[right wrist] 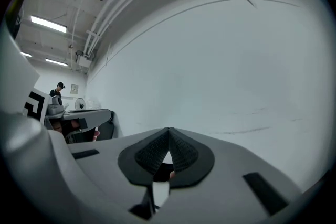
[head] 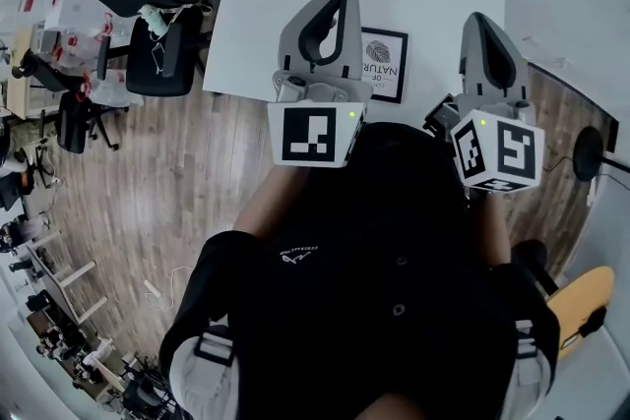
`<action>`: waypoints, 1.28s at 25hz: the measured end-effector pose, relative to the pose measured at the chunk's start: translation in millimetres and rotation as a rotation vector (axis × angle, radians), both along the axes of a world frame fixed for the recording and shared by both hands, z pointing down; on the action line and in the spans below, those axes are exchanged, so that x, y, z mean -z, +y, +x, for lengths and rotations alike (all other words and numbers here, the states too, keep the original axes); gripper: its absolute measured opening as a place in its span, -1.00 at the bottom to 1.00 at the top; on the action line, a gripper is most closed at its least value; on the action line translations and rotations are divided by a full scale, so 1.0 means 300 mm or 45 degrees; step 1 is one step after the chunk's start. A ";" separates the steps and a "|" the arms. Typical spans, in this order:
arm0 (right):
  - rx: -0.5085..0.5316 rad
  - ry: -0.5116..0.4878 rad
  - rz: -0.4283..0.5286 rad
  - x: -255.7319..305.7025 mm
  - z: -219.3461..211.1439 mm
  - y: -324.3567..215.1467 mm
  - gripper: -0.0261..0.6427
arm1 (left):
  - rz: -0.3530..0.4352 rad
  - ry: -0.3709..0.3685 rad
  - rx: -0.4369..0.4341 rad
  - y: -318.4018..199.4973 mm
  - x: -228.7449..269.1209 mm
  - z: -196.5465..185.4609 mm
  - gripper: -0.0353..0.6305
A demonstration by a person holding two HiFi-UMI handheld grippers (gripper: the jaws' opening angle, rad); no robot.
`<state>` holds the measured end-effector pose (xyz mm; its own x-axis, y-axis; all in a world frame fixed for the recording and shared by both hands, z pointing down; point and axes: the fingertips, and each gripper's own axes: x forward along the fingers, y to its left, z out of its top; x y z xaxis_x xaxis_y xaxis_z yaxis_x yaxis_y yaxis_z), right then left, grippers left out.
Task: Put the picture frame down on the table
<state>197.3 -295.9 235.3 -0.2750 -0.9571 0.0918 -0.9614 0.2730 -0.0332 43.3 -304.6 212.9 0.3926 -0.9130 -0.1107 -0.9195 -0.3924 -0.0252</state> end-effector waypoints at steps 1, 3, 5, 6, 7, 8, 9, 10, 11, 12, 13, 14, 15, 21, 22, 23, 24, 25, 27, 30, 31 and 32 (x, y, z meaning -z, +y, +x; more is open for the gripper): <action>-0.003 -0.007 0.021 0.020 0.005 -0.002 -0.93 | 0.009 -0.006 0.003 0.001 0.006 -0.002 -0.87; -0.004 -0.019 0.055 0.052 0.015 -0.005 -0.93 | 0.014 -0.023 0.003 0.002 0.007 -0.003 -0.88; 0.000 -0.021 0.076 0.072 0.021 -0.007 -0.93 | 0.009 -0.034 0.001 0.003 0.002 -0.003 -0.87; 0.003 -0.017 0.082 0.077 0.023 -0.008 -0.93 | 0.007 -0.035 0.004 0.004 0.000 -0.005 -0.87; 0.005 -0.014 0.084 0.078 0.024 -0.008 -0.93 | 0.006 -0.035 0.008 0.006 -0.002 -0.008 -0.87; 0.008 -0.014 0.083 0.076 0.024 -0.008 -0.93 | 0.006 -0.036 0.012 0.008 -0.004 -0.011 -0.87; 0.010 -0.014 0.080 0.073 0.024 -0.007 -0.93 | 0.006 -0.038 0.013 0.010 -0.006 -0.013 -0.87; 0.011 -0.015 0.078 0.070 0.024 -0.007 -0.93 | 0.004 -0.039 0.014 0.010 -0.008 -0.015 -0.87; 0.012 -0.015 0.078 0.067 0.023 -0.006 -0.93 | 0.002 -0.038 0.014 0.011 -0.010 -0.017 -0.87; 0.012 -0.016 0.078 0.066 0.021 -0.004 -0.93 | -0.001 -0.036 0.015 0.012 -0.013 -0.019 -0.87; 0.011 -0.017 0.079 0.064 0.019 0.000 -0.93 | -0.002 -0.032 0.016 0.014 -0.014 -0.022 -0.87; 0.013 -0.016 0.080 0.062 0.015 0.004 -0.93 | -0.001 -0.027 0.018 0.017 -0.016 -0.024 -0.87; 0.019 -0.014 0.080 0.060 0.009 0.007 -0.93 | 0.001 -0.024 0.021 0.019 -0.017 -0.027 -0.88; 0.048 -0.006 0.069 0.050 -0.021 0.018 -0.93 | -0.010 -0.023 0.031 0.026 -0.028 -0.041 -0.87; 0.051 -0.006 0.070 0.049 -0.024 0.019 -0.93 | -0.009 -0.023 0.035 0.027 -0.028 -0.044 -0.87; 0.053 -0.006 0.069 0.047 -0.026 0.020 -0.93 | -0.007 -0.024 0.039 0.028 -0.028 -0.047 -0.87; 0.056 -0.007 0.069 0.045 -0.027 0.021 -0.93 | -0.006 -0.025 0.042 0.029 -0.028 -0.049 -0.87; 0.057 -0.007 0.067 0.042 -0.028 0.023 -0.93 | -0.006 -0.024 0.045 0.031 -0.030 -0.051 -0.87; 0.059 -0.006 0.066 0.037 -0.031 0.027 -0.93 | -0.009 -0.022 0.049 0.034 -0.033 -0.055 -0.87; 0.060 -0.005 0.064 0.031 -0.033 0.030 -0.93 | -0.010 -0.014 0.055 0.038 -0.035 -0.060 -0.87; 0.059 -0.005 0.062 0.029 -0.033 0.030 -0.93 | -0.007 -0.013 0.056 0.038 -0.035 -0.061 -0.87; 0.058 -0.004 0.059 0.027 -0.032 0.029 -0.93 | -0.005 -0.013 0.055 0.039 -0.034 -0.063 -0.87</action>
<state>187.7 -287.1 227.2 -0.3185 -0.9468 0.0470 -0.9479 0.3177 -0.0229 24.5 -293.0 223.2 0.3536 -0.9297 -0.1035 -0.9354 -0.3521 -0.0333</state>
